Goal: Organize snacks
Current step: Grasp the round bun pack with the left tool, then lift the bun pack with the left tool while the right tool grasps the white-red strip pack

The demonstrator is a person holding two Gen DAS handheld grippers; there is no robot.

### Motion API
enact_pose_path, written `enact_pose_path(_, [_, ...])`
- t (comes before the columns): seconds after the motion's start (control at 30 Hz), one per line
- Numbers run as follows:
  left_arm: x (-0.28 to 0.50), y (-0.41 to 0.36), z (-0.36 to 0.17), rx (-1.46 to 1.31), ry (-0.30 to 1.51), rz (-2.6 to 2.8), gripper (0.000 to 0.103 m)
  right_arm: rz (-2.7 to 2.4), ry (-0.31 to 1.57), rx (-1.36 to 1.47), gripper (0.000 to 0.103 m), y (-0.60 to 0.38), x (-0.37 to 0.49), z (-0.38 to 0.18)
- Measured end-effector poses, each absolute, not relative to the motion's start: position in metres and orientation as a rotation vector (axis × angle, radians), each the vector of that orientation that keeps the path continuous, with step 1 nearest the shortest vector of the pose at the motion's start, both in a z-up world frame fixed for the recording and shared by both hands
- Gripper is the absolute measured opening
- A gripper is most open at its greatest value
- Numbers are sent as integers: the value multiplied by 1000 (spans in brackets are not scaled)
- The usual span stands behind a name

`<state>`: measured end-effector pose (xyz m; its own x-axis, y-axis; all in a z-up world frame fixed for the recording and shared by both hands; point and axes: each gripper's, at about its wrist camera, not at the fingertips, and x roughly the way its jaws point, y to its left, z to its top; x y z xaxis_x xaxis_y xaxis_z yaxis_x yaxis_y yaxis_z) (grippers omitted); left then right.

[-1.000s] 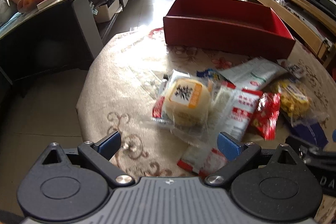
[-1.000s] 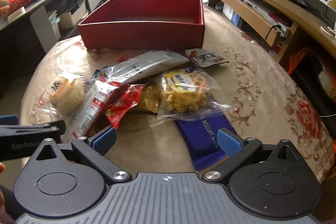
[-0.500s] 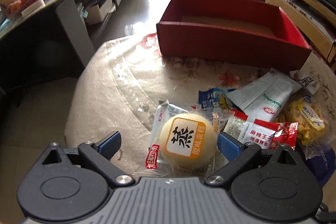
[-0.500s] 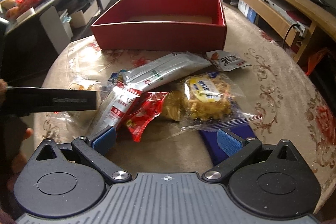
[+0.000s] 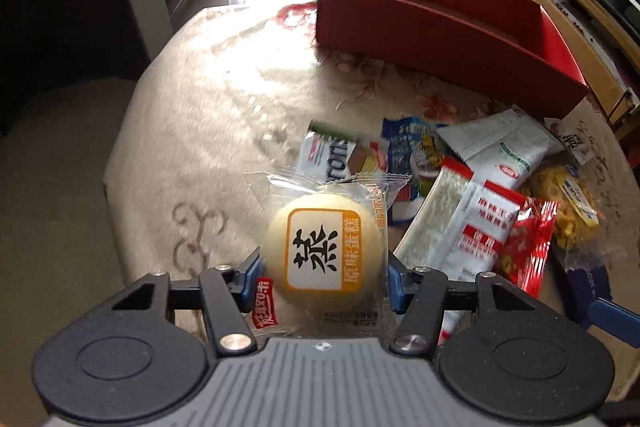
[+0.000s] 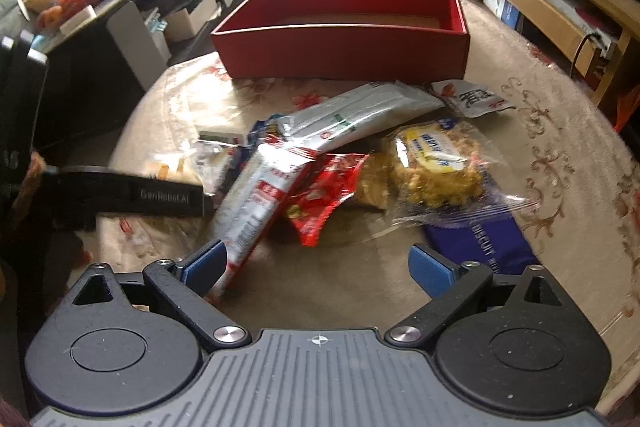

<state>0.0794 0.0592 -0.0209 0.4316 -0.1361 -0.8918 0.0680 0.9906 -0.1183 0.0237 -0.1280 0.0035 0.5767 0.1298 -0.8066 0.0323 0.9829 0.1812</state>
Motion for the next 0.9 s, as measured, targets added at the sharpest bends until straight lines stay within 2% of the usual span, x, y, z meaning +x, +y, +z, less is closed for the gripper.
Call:
enact_pose_path(0.17, [75, 74, -9, -123, 1102, -135, 54, 67, 975, 264, 98, -119, 29, 0])
enact_pose_path(0.27, [75, 83, -1, -148, 1080, -129, 54, 53, 991, 319, 95, -114, 33, -6])
enact_pose_path(0.33, [76, 90, 1, -168, 1072, -124, 54, 41, 1009, 362, 89, -111, 37, -11])
enact_pose_path(0.47, [79, 98, 7, -199, 1059, -135, 54, 18, 1039, 449, 87, -100, 45, -19])
enact_pose_path(0.73, [80, 108, 18, -186, 996, -107, 54, -64, 1073, 337, 86, -60, 74, -34])
enact_pose_path(0.8, [81, 111, 16, -208, 1012, -125, 49, -71, 1085, 295, 86, -54, 79, -42])
enact_pose_path(0.87, [80, 109, 14, -216, 1025, -153, 49, -58, 1082, 232, 77, -50, 77, -40])
enact_pose_path(0.9, [79, 106, 14, -218, 1031, -168, 49, -48, 1087, 202, 66, -52, 74, -38])
